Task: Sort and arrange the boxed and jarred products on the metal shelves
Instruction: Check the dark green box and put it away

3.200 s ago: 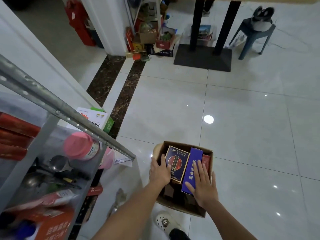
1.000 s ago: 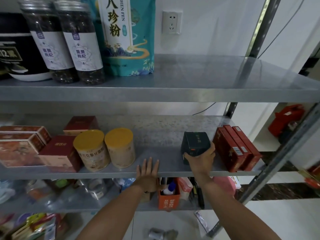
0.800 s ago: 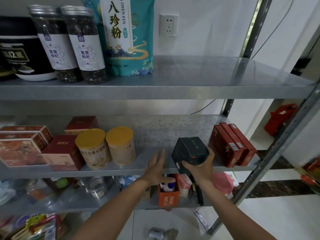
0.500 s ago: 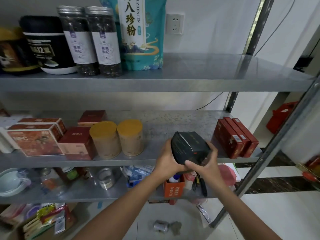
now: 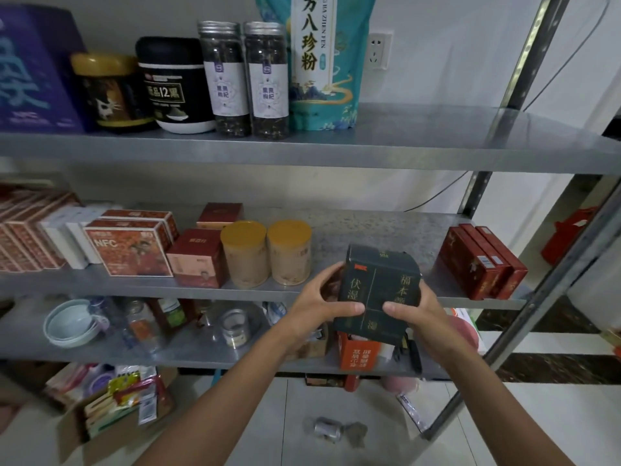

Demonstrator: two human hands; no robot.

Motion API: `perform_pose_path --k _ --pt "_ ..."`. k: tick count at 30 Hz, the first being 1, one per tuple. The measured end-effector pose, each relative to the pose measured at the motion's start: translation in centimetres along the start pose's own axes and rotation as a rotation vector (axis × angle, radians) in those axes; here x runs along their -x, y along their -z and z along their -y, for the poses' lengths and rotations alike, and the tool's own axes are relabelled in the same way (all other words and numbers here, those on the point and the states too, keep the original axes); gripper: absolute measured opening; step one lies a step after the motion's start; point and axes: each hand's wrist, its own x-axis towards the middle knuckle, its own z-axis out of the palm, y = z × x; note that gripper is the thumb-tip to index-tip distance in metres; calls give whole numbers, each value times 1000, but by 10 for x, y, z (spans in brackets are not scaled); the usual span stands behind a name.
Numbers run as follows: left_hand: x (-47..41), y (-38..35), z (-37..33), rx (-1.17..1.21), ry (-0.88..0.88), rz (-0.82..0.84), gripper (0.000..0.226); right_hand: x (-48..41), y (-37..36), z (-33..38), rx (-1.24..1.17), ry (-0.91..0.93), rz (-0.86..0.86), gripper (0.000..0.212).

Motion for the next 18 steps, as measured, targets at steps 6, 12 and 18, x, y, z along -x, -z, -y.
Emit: perform_pose_path --k 6,12,18 --pt "27 -20 -9 -60 -129 -183 100 9 -51 3 216 186 -419 97" --pt "24 -29 -16 45 -130 -331 89 29 -90 0 465 366 -562 98" --pt "31 10 -29 163 -128 -214 91 37 -37 18 227 149 33 105"
